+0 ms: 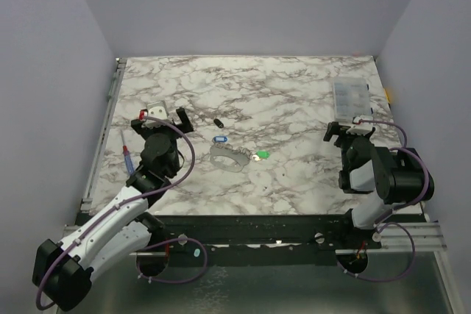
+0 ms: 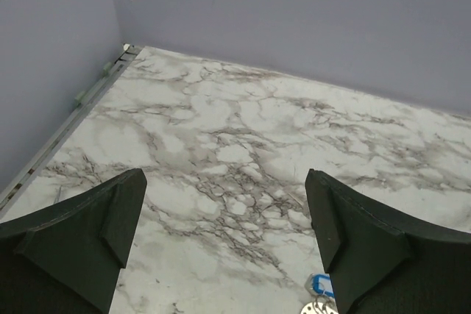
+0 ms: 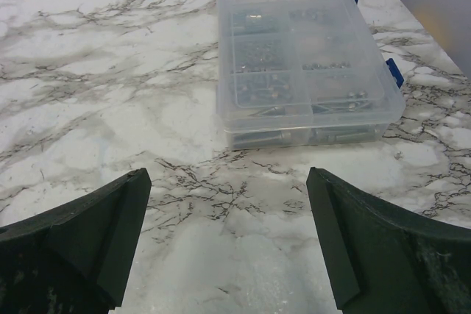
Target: Put the keys on the keyring
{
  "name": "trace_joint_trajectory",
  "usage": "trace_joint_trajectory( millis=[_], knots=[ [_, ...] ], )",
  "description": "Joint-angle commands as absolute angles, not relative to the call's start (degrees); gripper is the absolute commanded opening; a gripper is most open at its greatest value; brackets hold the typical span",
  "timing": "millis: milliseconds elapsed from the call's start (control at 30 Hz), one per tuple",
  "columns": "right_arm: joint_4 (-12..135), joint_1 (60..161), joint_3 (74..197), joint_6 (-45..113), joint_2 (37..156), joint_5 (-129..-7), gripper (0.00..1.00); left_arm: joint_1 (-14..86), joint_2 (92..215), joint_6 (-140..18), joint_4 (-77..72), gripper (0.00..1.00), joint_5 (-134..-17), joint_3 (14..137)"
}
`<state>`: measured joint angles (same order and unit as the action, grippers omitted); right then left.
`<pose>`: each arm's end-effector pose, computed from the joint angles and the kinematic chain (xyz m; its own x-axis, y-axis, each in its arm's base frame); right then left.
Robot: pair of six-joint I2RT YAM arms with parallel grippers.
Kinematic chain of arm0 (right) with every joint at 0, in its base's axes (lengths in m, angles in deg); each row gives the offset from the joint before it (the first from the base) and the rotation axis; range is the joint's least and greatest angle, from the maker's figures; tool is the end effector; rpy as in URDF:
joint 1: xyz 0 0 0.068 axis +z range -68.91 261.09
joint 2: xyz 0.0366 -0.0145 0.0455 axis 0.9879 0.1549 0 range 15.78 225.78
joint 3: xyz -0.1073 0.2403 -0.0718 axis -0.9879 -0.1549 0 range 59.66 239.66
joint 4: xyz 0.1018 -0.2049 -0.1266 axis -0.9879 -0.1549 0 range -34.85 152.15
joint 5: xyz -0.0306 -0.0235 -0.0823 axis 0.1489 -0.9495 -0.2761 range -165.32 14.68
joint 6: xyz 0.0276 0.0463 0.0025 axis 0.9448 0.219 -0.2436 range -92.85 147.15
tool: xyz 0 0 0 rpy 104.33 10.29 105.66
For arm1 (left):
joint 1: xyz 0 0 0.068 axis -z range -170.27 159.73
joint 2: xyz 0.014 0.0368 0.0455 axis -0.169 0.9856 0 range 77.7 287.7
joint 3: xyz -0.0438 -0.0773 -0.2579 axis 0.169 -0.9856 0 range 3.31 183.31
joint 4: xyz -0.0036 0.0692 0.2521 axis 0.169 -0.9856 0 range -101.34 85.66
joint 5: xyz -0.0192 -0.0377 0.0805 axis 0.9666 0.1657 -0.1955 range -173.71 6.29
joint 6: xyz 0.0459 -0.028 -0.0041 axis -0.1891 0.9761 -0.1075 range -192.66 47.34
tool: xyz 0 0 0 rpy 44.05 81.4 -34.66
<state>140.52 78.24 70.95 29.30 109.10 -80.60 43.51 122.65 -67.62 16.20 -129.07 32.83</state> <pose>0.2374 -0.0150 0.1356 -0.0583 0.0402 -0.9975 0.1435 0.9892 0.0315 0.1670 -0.0812 0.3015 0.0910 -0.1352 -0.9866 -0.1912 0.9699 -0.1506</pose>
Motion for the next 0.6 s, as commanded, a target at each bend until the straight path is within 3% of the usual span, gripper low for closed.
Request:
trace_joint_trajectory(
  millis=[0,133,367,500,567],
  knots=[
    [142.02,77.86,71.74,29.83,109.33,-81.78,1.0,43.66,124.04,-71.27,10.38,0.99,-123.65,35.51],
    [139.43,77.61,73.05,30.9,109.27,-82.85,1.0,43.65,123.94,-74.67,7.18,0.99,-113.47,35.56],
    [137.52,77.2,72.98,28.9,106.3,-79.81,1.0,43.66,124.36,-73.23,5.65,0.99,-109.98,36.44],
    [94.99,77.57,93.08,37.39,96.46,-80.31,1.0,43.67,124.76,-73.05,5.38,0.99,-110.33,36.62],
    [81.8,77.61,101.96,43.81,95.89,-78.61,1.0,43.66,124.66,-73.22,5.34,0.99,-110.92,36.63]
  ],
)
